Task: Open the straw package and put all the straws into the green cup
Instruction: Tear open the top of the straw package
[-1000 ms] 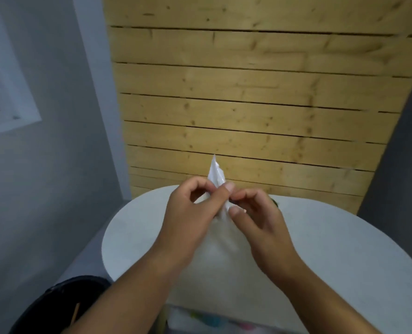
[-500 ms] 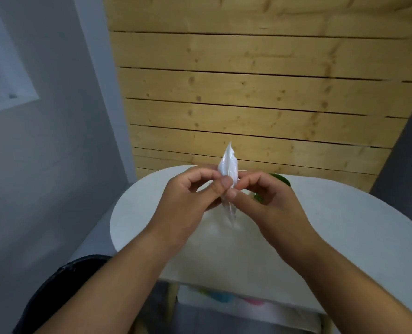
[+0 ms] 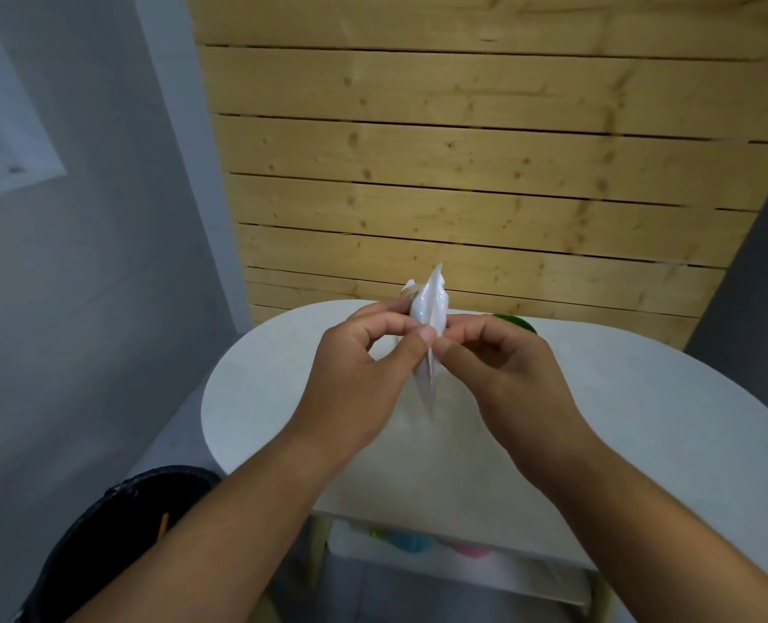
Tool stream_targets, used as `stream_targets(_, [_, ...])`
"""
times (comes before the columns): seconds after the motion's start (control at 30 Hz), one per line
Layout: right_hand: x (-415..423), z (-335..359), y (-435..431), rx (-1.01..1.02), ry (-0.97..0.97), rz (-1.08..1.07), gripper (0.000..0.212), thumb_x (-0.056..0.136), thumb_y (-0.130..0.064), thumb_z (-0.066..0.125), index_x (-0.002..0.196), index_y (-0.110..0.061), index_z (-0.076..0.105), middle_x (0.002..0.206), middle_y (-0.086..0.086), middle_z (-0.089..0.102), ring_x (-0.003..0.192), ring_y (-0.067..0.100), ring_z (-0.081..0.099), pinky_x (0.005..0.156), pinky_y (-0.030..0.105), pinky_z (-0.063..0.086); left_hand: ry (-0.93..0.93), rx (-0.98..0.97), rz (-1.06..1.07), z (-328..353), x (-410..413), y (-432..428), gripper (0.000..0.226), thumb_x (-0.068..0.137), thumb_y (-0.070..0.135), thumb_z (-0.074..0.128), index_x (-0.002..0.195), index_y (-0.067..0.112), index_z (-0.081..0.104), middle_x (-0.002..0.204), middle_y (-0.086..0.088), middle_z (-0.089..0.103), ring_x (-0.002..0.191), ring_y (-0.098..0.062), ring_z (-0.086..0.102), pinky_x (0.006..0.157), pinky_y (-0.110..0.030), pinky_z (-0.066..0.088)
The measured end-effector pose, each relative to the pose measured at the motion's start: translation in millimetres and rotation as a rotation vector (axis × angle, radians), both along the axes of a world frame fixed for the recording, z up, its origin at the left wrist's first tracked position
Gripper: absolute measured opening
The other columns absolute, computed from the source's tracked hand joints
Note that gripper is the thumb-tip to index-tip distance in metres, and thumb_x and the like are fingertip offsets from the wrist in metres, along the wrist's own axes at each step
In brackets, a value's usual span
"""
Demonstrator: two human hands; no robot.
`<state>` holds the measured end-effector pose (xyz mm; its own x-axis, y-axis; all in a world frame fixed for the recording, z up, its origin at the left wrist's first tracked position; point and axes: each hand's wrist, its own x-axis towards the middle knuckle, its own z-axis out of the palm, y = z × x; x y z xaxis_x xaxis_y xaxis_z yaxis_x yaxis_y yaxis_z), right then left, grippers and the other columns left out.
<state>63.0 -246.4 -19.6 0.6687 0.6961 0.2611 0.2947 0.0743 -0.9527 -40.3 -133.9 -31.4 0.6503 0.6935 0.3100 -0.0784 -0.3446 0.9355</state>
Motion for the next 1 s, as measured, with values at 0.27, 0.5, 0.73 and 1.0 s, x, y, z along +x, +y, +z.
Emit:
stream_targets(0.27, [-6.9, -6.3, 7.8, 0.012, 0.019, -0.086, 0.014, 0.086, -0.026, 0.070, 0.079, -0.016, 0.076, 0.112, -0.003, 0.072, 0.110, 0.016, 0.064, 0.093, 0.040, 0.056, 0.075, 0.139, 0.060, 2.6, 1.4, -4.7, 0.013, 0.100, 0.024, 0.063, 0.094, 0.019, 0.074, 0.131, 0.016, 0.063, 0.115, 0.012, 0.054, 0.073, 0.002, 0.044])
stream_targets(0.5, [5.6, -8.6, 9.3, 0.039, 0.086, -0.170, 0.014, 0.088, -0.015, 0.065, 0.076, -0.014, 0.073, 0.102, -0.006, 0.075, 0.094, 0.012, 0.071, 0.074, 0.028, 0.059, -0.012, 0.020, 0.125, 1.0, 2.1, 2.9, 0.016, 0.102, 0.022, 0.060, 0.093, 0.015, 0.072, 0.118, 0.007, 0.073, 0.105, -0.012, 0.071, 0.082, -0.028, 0.064])
stream_targets(0.73, [3.4, -12.7, 10.2, 0.115, -0.064, -0.142, 0.013, 0.094, -0.016, 0.063, 0.085, -0.019, 0.055, 0.116, -0.006, 0.071, 0.106, 0.011, 0.068, 0.075, 0.023, 0.060, -0.081, -0.036, 0.056, 2.3, 6.0, -2.8, 0.015, 0.098, 0.017, 0.066, 0.086, 0.011, 0.072, 0.111, 0.006, 0.077, 0.101, -0.007, 0.075, 0.072, -0.026, 0.064])
stream_targets(1.0, [12.5, -8.0, 7.4, 0.119, -0.111, -0.147, 0.016, 0.100, -0.021, 0.057, 0.085, -0.026, 0.055, 0.112, -0.007, 0.074, 0.091, 0.007, 0.073, 0.063, 0.022, 0.059, -0.051, 0.101, 0.179, -4.4, 2.9, 10.0, 0.010, 0.088, 0.023, 0.075, 0.080, 0.024, 0.070, 0.105, 0.021, 0.073, 0.106, 0.001, 0.069, 0.083, -0.041, 0.064])
